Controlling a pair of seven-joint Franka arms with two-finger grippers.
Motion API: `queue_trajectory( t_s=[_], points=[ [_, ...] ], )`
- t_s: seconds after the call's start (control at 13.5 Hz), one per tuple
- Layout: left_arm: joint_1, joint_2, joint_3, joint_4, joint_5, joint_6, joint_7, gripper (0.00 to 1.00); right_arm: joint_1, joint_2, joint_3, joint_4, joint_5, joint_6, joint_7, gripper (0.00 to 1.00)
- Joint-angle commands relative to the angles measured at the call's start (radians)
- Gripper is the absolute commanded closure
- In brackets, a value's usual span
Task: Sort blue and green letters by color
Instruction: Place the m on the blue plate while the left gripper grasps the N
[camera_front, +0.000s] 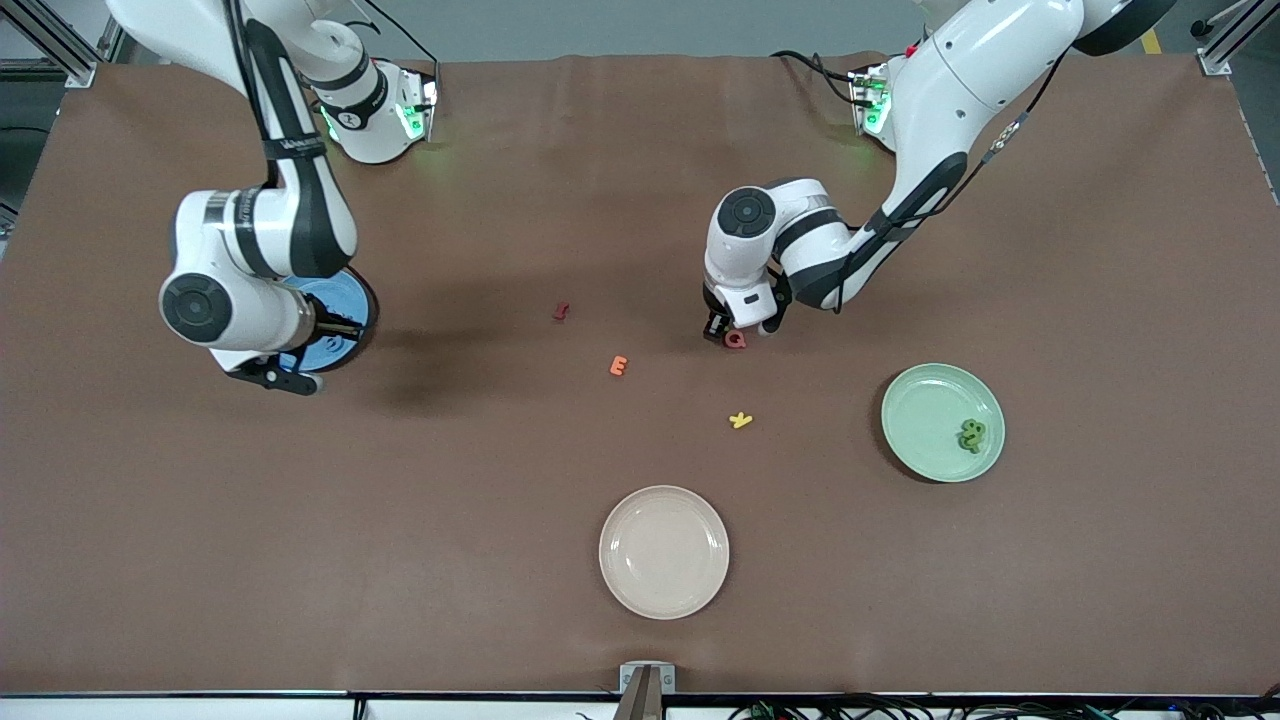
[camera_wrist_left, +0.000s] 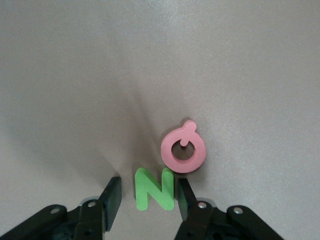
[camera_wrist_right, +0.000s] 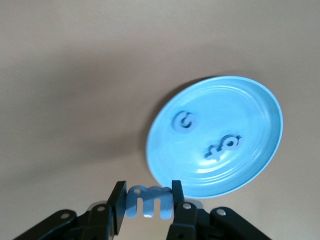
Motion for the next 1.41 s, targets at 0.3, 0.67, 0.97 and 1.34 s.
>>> queue_trajectory(
  t_s=[0.3, 0.67, 0.97, 1.34],
  points=[
    [0.008, 0.003, 0.002, -0.013, 0.072, 0.020, -0.033, 1.00, -0.105, -0.076, -0.005, -0.180, -0.037, 0.212, -0.148, 0.97],
    [0.006, -0.003, 0.002, 0.045, 0.074, 0.014, -0.008, 1.00, -0.153, -0.063, -0.003, -0.179, -0.036, 0.219, -0.162, 0.00],
    [0.032, -0.011, 0.003, 0.089, 0.074, 0.009, 0.045, 1.00, -0.149, -0.063, -0.002, -0.172, -0.036, 0.210, -0.161, 0.00],
    [0.032, -0.018, 0.003, 0.171, 0.074, -0.072, 0.140, 1.00, -0.140, -0.067, -0.002, 0.006, -0.036, 0.018, -0.164, 0.00]
  ],
)
